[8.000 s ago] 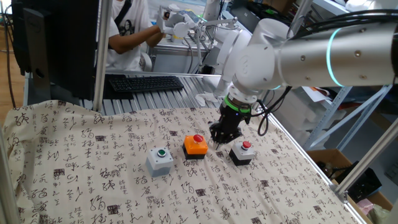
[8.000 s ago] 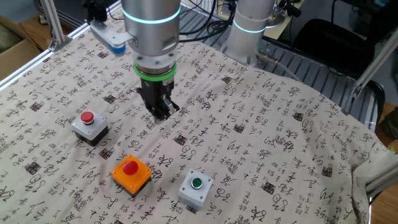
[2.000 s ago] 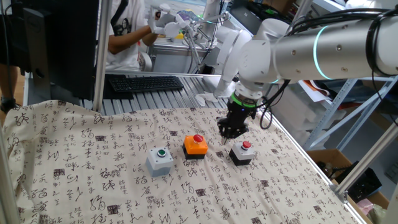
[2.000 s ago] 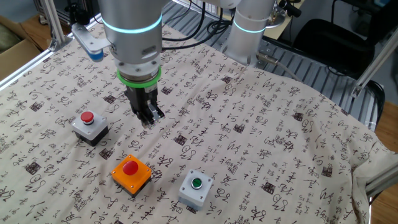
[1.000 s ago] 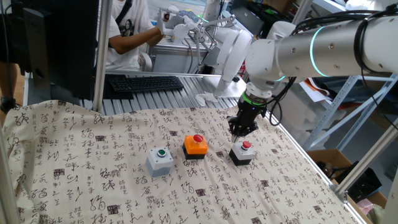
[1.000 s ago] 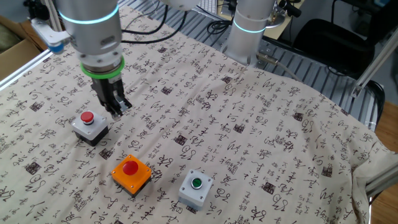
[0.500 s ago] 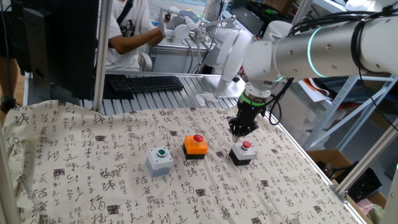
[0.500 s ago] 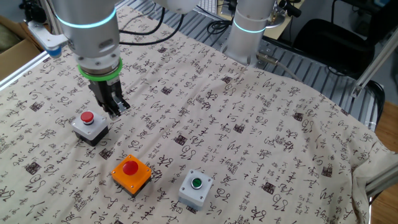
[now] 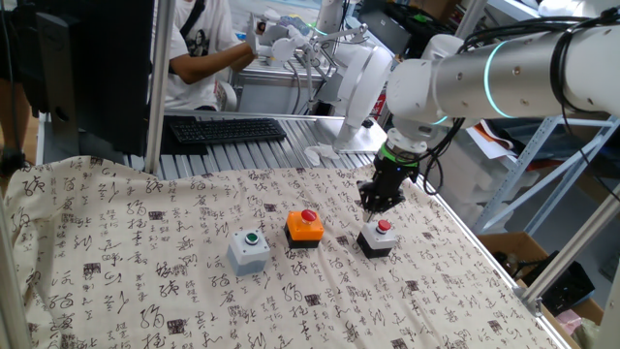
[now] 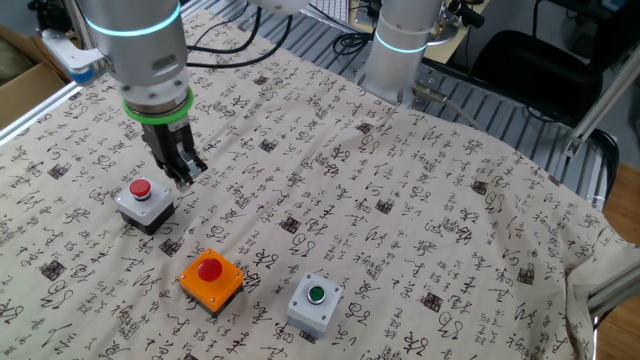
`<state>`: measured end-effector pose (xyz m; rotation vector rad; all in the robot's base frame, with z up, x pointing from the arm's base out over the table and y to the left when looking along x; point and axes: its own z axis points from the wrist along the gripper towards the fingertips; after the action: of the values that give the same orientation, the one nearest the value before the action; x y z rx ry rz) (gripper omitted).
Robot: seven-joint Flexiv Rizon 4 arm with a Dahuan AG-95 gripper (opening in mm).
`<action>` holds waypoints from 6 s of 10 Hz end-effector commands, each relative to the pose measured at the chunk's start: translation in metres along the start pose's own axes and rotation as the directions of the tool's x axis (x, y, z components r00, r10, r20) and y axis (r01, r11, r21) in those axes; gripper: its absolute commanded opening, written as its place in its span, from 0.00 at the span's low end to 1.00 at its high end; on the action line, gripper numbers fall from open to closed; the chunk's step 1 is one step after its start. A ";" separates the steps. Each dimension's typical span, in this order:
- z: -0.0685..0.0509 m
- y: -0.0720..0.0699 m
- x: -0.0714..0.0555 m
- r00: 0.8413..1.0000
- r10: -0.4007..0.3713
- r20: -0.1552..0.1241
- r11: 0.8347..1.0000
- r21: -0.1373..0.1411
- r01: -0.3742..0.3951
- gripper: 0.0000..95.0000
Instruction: Press three buttons from left to right in sequence
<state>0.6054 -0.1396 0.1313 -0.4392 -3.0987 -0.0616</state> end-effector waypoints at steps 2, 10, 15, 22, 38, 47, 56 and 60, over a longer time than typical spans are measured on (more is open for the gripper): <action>0.000 -0.001 0.002 1.000 -0.001 -0.002 1.000 0.009 0.001 0.00; 0.000 -0.001 0.002 1.000 0.004 -0.008 1.000 -0.020 -0.005 0.00; 0.000 -0.001 0.002 0.998 0.059 -0.005 0.998 -0.020 -0.059 0.00; 0.000 -0.001 0.002 0.996 0.091 -0.004 0.996 -0.022 -0.091 0.00; -0.003 -0.020 -0.013 0.996 0.092 0.008 0.996 0.011 -0.092 0.00; 0.004 -0.069 -0.030 0.999 0.031 0.020 0.999 0.028 -0.031 0.00; 0.019 -0.084 -0.043 1.000 -0.002 0.026 1.000 0.023 0.001 0.00; 0.024 -0.082 -0.044 1.000 0.000 0.027 1.000 0.020 -0.001 0.00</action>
<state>0.6239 -0.2288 0.1037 -0.4478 -3.1228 -0.0256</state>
